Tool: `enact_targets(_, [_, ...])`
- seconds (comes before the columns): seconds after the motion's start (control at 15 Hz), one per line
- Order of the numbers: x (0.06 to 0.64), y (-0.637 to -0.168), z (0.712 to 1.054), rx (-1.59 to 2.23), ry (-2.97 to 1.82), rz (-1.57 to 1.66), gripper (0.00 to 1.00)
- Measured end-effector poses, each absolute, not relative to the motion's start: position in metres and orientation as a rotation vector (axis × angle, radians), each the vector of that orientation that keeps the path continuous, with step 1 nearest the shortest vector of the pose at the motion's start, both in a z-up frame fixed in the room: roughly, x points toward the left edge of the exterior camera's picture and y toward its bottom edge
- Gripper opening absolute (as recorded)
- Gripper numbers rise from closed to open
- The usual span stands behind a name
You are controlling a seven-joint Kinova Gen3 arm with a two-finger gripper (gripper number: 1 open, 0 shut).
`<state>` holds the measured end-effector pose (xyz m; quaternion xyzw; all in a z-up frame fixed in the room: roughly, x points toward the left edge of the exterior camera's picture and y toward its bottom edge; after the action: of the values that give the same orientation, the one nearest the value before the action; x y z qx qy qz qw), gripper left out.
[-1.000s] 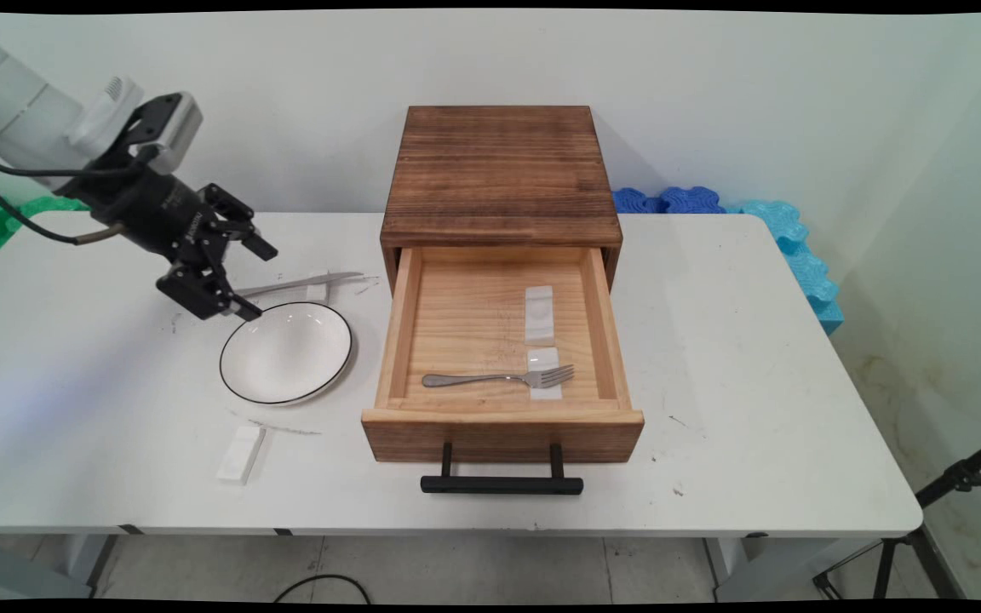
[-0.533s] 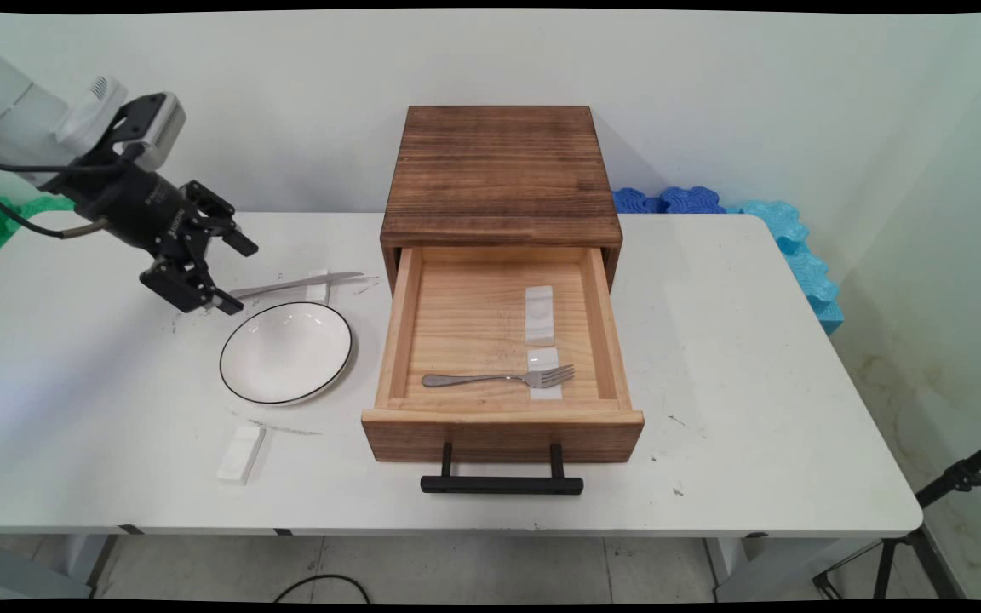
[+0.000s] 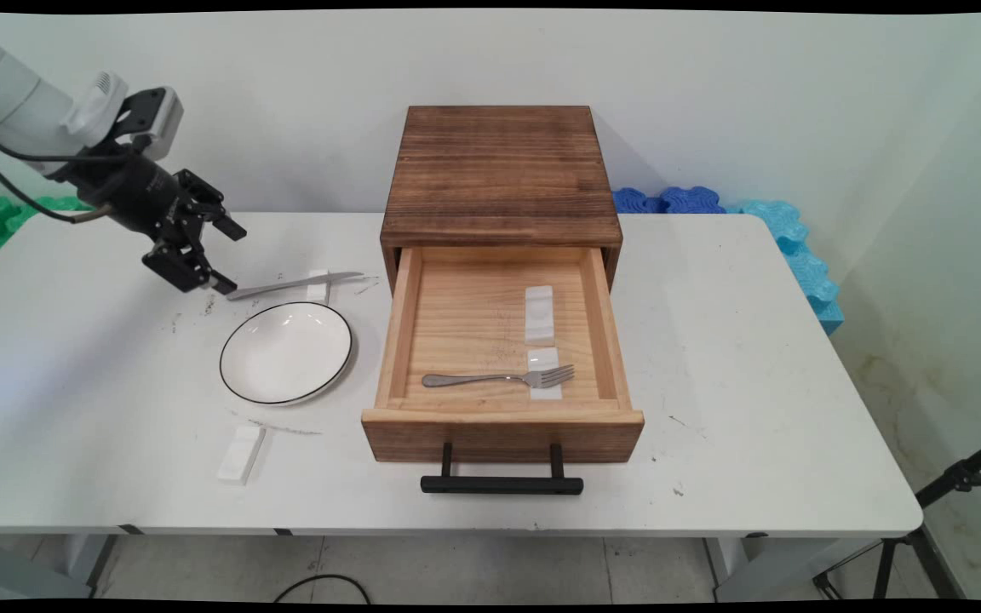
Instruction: Pick up the knife from the left of the white plate
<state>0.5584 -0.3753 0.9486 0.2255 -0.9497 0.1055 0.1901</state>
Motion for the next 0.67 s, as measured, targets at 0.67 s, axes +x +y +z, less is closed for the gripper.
enact_targets(0.67, [0.592,-0.417,0.92,0.713,-2.686,0.357,1.0])
